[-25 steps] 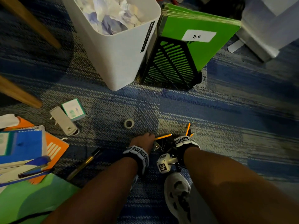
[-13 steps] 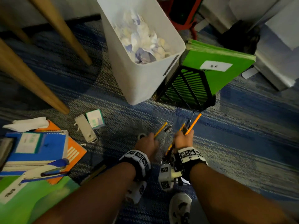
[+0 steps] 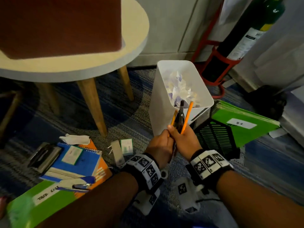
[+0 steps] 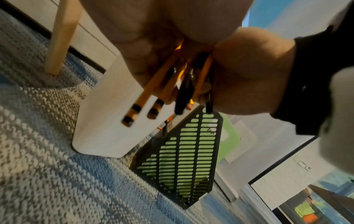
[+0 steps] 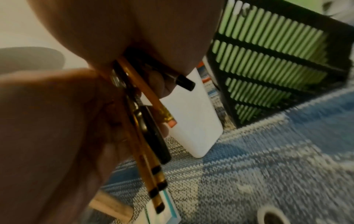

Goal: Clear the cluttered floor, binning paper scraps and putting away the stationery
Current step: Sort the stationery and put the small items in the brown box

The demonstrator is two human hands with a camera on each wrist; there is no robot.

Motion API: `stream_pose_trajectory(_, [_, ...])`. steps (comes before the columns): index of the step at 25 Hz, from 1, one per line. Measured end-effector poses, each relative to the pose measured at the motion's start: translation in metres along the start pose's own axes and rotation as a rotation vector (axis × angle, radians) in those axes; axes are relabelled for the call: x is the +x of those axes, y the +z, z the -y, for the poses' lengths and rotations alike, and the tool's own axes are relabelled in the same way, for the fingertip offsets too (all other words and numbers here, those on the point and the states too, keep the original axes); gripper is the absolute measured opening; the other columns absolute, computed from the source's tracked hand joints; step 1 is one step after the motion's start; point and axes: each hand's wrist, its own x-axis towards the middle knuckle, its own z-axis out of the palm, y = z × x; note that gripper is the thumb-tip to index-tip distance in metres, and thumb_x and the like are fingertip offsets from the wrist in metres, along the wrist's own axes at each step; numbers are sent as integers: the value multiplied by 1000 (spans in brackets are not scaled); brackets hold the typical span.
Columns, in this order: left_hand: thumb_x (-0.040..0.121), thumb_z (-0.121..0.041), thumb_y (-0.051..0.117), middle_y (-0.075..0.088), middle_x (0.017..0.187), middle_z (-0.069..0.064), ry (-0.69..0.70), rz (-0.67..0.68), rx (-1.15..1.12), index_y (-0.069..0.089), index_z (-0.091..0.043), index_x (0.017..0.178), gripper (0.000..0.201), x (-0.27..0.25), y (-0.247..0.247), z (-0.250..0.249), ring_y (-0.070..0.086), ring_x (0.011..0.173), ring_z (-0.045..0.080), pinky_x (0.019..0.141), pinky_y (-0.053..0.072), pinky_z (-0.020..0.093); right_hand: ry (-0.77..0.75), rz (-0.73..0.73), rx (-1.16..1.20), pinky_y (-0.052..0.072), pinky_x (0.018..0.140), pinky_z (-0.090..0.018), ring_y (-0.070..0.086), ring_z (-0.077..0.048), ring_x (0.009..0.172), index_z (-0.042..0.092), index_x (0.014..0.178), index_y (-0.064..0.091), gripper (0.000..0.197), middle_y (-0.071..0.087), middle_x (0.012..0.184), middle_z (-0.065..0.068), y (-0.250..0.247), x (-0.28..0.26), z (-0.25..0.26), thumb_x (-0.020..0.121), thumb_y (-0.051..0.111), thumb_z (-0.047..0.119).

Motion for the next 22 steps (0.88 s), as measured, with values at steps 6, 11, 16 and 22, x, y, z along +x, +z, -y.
stream_pose_trajectory(6, [101,-40,36,61,90,-3,13,36,-100,46,-23,123,29,-6,-37,-19,57,80,22,67,44,36,-110,175,-272,54,76,-41,65,-26,76,4,96,59,28,66,84,-20,-31,22,73,94,56,31])
stream_pose_trajectory(11, [97,-37,40,63,113,-1,194,-354,148,49,-21,132,39,7,-99,-41,56,103,23,89,41,39,-251,184,-301,49,54,-25,61,-10,55,3,83,56,22,64,66,-8,-40,42,149,95,56,21])
stream_pose_trajectory(16, [76,-12,57,57,109,2,384,-863,328,60,-20,115,39,-2,-193,-77,48,105,22,89,33,38,-477,159,-308,56,59,-41,62,-23,58,10,78,60,26,64,66,-3,-44,63,226,96,54,29])
stream_pose_trajectory(22, [86,-35,47,43,140,-1,-35,-1082,668,50,-33,127,41,-23,-281,-60,28,138,24,112,9,54,-868,-197,-267,53,60,-23,64,-4,67,7,101,58,29,63,78,5,-18,80,354,99,46,33])
